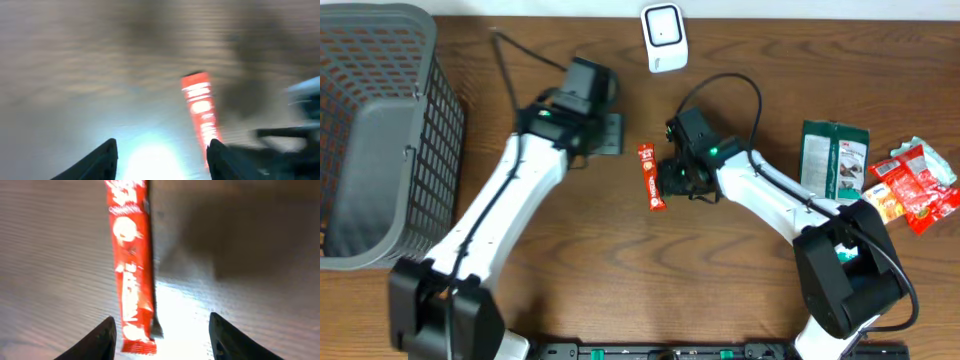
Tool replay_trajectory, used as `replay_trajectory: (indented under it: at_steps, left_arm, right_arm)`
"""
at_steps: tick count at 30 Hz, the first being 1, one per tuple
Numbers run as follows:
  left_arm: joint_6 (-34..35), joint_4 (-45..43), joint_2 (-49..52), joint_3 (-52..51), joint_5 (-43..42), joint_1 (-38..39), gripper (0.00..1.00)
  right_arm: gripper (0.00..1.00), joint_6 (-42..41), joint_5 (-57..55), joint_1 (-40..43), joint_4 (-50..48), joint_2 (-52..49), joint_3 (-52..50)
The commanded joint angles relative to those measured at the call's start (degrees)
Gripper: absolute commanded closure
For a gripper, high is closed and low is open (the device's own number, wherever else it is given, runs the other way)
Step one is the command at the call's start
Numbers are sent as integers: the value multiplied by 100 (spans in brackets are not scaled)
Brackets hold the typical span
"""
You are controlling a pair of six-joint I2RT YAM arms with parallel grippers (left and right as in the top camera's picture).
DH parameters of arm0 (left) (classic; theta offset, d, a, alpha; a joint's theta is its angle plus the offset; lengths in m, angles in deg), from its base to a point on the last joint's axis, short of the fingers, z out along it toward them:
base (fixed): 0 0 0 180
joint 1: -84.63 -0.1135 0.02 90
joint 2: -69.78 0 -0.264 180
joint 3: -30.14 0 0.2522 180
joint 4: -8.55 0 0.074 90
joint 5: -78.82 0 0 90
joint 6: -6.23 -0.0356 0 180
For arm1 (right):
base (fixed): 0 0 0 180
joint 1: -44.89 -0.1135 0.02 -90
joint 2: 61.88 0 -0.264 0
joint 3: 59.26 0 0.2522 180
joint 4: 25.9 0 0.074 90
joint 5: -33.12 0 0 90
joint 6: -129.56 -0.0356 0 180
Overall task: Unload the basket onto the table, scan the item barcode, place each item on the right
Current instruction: 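Retract the left arm toward the basket, right gripper holding packet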
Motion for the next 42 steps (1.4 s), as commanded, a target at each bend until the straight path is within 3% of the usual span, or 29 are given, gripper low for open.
replay_trajectory:
  at_steps: [1,4,5,7,13,20,26,35,38,42]
  left_arm:
    - [-28,411,-105,55,1202,-428,40]
    - [74,540,-55,-46,1198,-732,36]
    - [72,575,-52,-109,1198,-800,25]
    - [70,708,-52,-162,1200,-859,19]
    - [70,791,-52,-173,1198,-876,18]
    - [70,791,-52,-173,1198,-876,18]
    - [72,791,-52,-173,1200,-876,18]
    - [72,791,-52,-173,1198,-876,17]
    - [72,791,-52,-173,1198,-876,17]
    - [70,791,-52,-173,1200,-876,17]
  right_arm:
    - [43,286,-170,-188,94,-44,203]
    - [41,284,-708,-452,57,-50,203]
    - [40,282,-903,-531,50,-50,203]
    - [40,267,-1235,-691,22,-50,203]
    - [51,-85,-1851,-1152,-92,-205,197]
    - [53,-83,-1847,-1211,-380,-719,197]
    - [69,-81,-1847,-1207,-396,-767,199]
    - [68,-48,-1845,-1211,-337,-767,199]
    - [76,-35,-1843,-1211,-142,-767,199]
    - [76,-35,-1845,-1211,-111,-767,199]
